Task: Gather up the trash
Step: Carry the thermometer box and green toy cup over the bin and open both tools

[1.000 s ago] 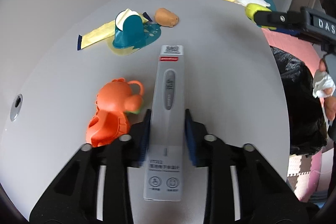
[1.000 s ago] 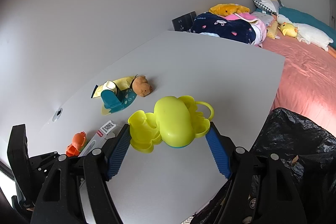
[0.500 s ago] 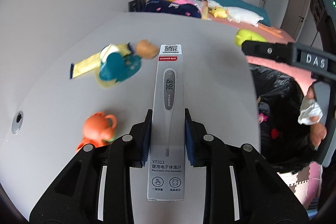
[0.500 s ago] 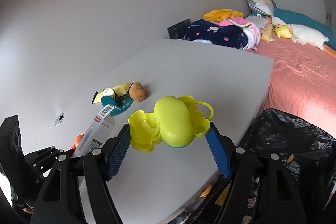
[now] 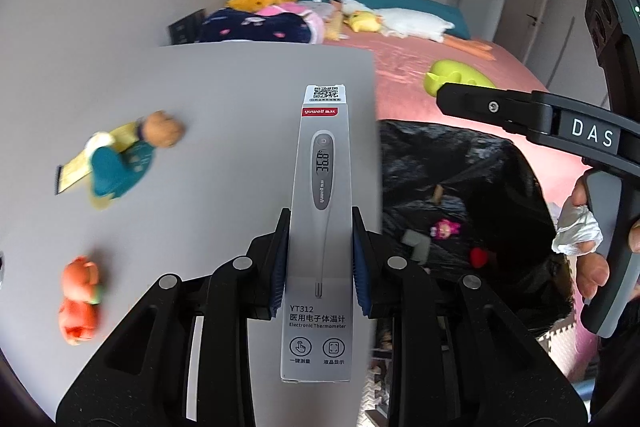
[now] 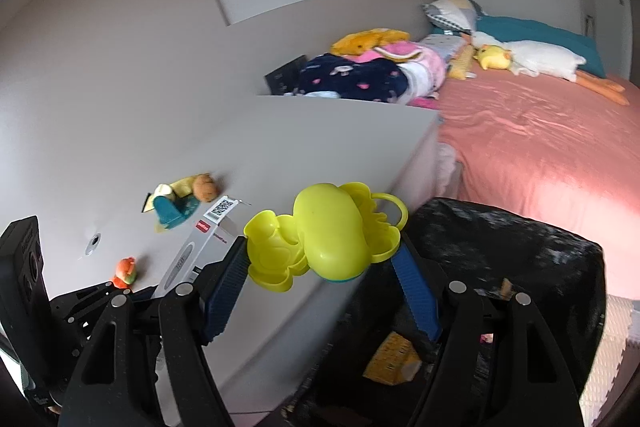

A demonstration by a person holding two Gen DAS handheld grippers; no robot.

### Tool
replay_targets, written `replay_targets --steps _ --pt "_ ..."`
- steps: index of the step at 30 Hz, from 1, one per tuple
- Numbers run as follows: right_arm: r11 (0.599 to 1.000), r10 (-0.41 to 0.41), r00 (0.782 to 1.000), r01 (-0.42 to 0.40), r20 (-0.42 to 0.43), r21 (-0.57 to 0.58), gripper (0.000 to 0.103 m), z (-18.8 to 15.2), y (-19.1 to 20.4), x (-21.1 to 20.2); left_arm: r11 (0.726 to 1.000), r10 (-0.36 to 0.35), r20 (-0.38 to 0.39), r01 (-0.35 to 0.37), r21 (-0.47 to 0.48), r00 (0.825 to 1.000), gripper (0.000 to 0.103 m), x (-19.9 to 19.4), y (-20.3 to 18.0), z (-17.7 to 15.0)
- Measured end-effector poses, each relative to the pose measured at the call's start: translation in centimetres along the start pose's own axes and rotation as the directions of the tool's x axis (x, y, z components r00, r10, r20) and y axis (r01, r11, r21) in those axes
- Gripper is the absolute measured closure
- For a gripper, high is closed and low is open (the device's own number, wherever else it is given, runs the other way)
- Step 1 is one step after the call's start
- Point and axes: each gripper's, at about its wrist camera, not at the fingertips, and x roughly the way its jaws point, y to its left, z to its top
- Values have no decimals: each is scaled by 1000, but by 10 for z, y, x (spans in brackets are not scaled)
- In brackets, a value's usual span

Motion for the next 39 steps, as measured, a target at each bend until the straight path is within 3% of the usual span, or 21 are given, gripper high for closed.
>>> replay_targets --steps 17,25,27,29,30,31,33,39 --pt "988 -132 991 129 29 90 30 -20 -76 -48 988 -113 -45 117 100 993 76 31 -86 17" --pt "970 -205 978 198 39 141 30 -26 -107 -72 975 -149 -100 163 149 984 76 49 -125 20" --pt "956 -255 966 245 43 164 29 -28 -115 -78 972 -160 -117 177 153 980 75 55 -133 20" --pt "934 -320 946 308 42 182 13 -28 -122 -82 971 -166 -138 186 148 976 50 60 -141 20" --pt "920 -355 933 338 54 197 12 -29 -127 -86 974 -155 -134 174 147 979 15 62 -144 20" --pt "912 -372 926 353 61 210 11 -30 -131 -89 977 -135 -115 151 148 984 5 61 -147 19" --pt "904 -381 923 360 56 232 11 -32 -140 -93 979 -102 -61 111 171 993 5 55 -152 17" --pt "906 -373 926 352 53 235 11 -33 -148 -93 975 -50 -47 59 215 998 5 52 -151 16"
